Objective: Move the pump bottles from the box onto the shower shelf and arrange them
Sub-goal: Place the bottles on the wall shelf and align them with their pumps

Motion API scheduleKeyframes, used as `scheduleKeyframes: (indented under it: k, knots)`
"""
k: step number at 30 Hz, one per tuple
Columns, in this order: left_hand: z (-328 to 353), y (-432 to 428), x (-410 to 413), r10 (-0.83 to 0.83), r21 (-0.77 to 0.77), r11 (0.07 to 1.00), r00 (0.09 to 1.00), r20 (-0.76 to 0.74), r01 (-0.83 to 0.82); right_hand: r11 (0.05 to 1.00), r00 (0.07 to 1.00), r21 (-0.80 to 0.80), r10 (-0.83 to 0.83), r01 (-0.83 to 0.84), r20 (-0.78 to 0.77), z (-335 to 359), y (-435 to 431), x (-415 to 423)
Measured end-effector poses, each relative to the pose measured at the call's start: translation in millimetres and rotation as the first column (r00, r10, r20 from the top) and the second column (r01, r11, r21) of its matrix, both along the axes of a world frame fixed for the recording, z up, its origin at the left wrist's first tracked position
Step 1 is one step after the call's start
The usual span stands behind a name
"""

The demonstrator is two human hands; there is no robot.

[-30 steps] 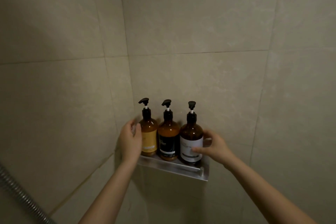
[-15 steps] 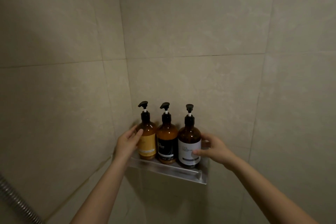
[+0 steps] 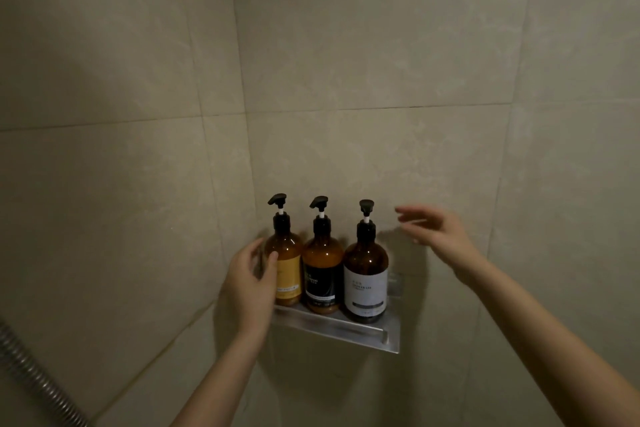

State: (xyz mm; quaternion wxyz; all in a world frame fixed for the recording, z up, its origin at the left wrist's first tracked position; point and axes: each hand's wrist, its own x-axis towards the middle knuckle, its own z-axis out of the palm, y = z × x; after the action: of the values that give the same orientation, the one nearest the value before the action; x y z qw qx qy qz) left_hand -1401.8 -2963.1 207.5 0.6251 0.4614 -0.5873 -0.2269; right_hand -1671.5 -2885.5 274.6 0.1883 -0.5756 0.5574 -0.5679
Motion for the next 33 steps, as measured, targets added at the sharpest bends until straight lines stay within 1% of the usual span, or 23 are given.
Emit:
scheduleKeyframes:
  k: [1, 3, 5, 7, 10, 12, 15, 19, 23, 25, 27, 29, 30, 33]
  knots:
    - [0.3, 10.4, -7.8, -0.002, -0.067, 0.998, 1.0, 0.028, 0.004, 0.999, 1.0, -0.039, 0.019, -0.018, 0.016, 10.8, 0.2, 0.2]
    - [0.6, 28.3, -28.7, -0.067, -0.128, 0.988, 0.989, 0.136, 0.084, 0.996, 0.998, -0.057, 0.067, -0.068, -0.01, 30.3, -1.5, 5.9]
    - [1.1, 41.7, -50.9, -0.146, -0.126, 0.976, 0.959, 0.241, 0.18, 0.993, 0.992, -0.024, 0.11, -0.112, -0.064, 43.1, -7.2, 15.7]
    - [1.7, 47.8, -68.7, -0.202, -0.124, 0.961, 0.934, 0.296, 0.247, 0.989, 0.984, 0.042, 0.148, -0.144, -0.102, 49.0, -14.7, 25.0]
    - [0.0, 49.1, -84.5, -0.226, -0.097, 0.955, 0.9, 0.373, 0.28, 0.979, 0.978, 0.13, 0.17, -0.154, -0.122, 46.9, -21.5, 31.3]
    - [-1.7, 48.9, -88.5, -0.203, -0.092, 0.961, 0.889, 0.41, 0.262, 0.982, 0.984, 0.133, 0.147, -0.133, -0.096, 45.0, -22.8, 31.8]
    - [-3.4, 47.7, -89.3, -0.169, -0.11, 0.966, 0.89, 0.423, 0.236, 0.989, 0.991, 0.112, 0.109, -0.1, -0.074, 44.0, -24.0, 34.9]
    - [-3.9, 45.7, -88.4, -0.176, -0.102, 0.964, 0.88, 0.441, 0.244, 0.995, 0.996, 0.094, 0.05, -0.043, -0.08, 43.3, -25.9, 40.0]
    - [-3.4, 44.1, -84.1, -0.206, -0.098, 0.955, 0.864, 0.459, 0.28, 0.992, 0.995, 0.12, 0.047, -0.036, -0.087, 44.4, -27.4, 39.8]
    - [-5.0, 42.6, -77.3, -0.193, -0.13, 0.956, 0.897, 0.398, 0.263, 0.993, 0.995, 0.117, 0.03, -0.018, -0.098, 47.3, -28.8, 39.3]
    - [-6.7, 37.4, -66.2, -0.11, -0.183, 0.969, 0.953, 0.282, 0.166, 0.998, 0.993, 0.054, -0.032, 0.038, -0.113, 53.7, -32.5, 41.2]
    - [-7.1, 29.4, -54.1, -0.022, -0.18, 0.982, 0.982, 0.187, 0.057, 0.997, 0.985, -0.003, -0.072, 0.072, -0.156, 63.6, -38.2, 48.3]
    - [-7.3, 25.0, -49.4, -0.006, -0.16, 0.987, 0.985, 0.173, 0.034, 0.998, 0.977, -0.005, -0.067, 0.067, -0.203, 69.0, -41.7, 53.9]
    - [-10.4, 16.2, -45.3, -0.007, -0.092, 0.995, 0.967, 0.256, 0.032, 0.996, 0.926, 0.087, 0.007, 0.027, -0.378, 82.6, -56.2, 72.6]
